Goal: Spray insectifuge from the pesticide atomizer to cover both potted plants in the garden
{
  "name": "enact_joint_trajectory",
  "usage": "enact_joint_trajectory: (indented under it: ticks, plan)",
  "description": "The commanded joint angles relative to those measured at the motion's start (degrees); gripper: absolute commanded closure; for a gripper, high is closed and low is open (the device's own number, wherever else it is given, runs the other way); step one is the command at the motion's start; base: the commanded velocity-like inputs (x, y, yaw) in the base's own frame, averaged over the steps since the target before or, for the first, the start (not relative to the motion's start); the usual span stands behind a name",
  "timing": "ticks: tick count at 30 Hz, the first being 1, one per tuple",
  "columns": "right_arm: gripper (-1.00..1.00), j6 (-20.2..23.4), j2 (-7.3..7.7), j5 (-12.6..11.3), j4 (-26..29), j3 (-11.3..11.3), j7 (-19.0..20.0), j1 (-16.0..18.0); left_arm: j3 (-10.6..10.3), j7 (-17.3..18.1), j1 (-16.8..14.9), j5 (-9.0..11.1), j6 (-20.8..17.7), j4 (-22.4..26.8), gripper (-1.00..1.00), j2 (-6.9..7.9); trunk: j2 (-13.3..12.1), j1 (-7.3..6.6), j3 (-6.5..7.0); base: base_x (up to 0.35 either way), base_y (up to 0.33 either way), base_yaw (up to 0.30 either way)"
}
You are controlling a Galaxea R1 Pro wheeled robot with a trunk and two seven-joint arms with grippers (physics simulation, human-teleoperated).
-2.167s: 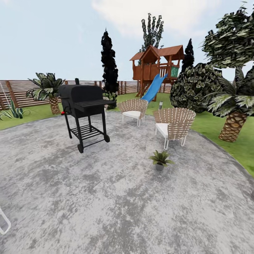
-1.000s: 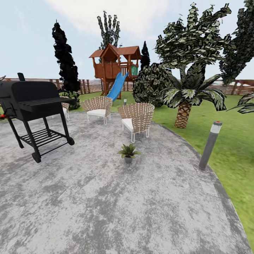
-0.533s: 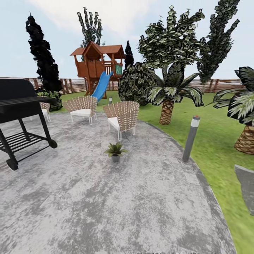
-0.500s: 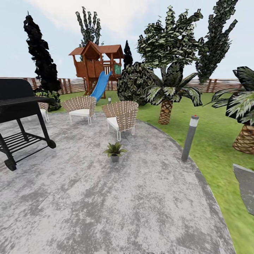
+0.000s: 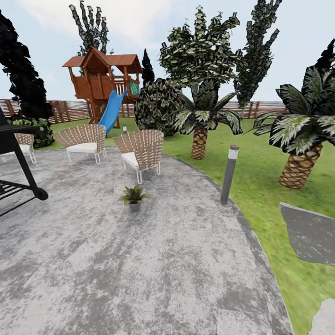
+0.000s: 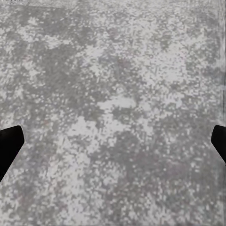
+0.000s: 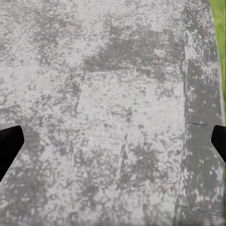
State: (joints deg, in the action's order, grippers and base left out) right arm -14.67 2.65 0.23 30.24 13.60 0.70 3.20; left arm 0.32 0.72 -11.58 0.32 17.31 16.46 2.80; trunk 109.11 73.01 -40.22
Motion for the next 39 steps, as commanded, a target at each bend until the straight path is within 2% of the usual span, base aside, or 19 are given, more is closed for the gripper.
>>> enact_joint_trajectory:
  ticks: [1, 20, 34, 39]
  plan:
    - [-1.0, -0.2, -0.02, 0.0, -0.1, 0.1, 0.1, 0.1, 0.0, 0.1, 0.0, 0.0, 0.2, 0.0, -1.0, 0.01, 0.4, 0.22, -0.29, 0.0, 0.0, -0.265]
    - [-1.0, -0.3, -0.02, 0.1, -0.2, 0.0, 0.1, 0.1, 0.0, 0.1, 0.0, 0.0, 0.1, 0.0, -1.0, -0.05, 8.1, 4.39, -5.05, 0.0, 0.0, -0.203]
    - [-1.0, -0.3, -0.02, 0.1, 0.0, 0.0, 0.1, 0.1, 0.0, -0.1, 0.0, -0.1, 0.1, -0.1, -1.0, -0.06, 8.1, 4.39, -6.05, 0.004, -0.001, -0.199]
    - [-1.0, -0.3, -0.02, 0.0, 0.0, 0.0, 0.1, 0.1, 0.0, -0.2, 0.0, -0.2, 0.2, 0.0, -1.0, -0.01, 8.1, 4.39, -6.37, 0.171, -0.12, -0.224]
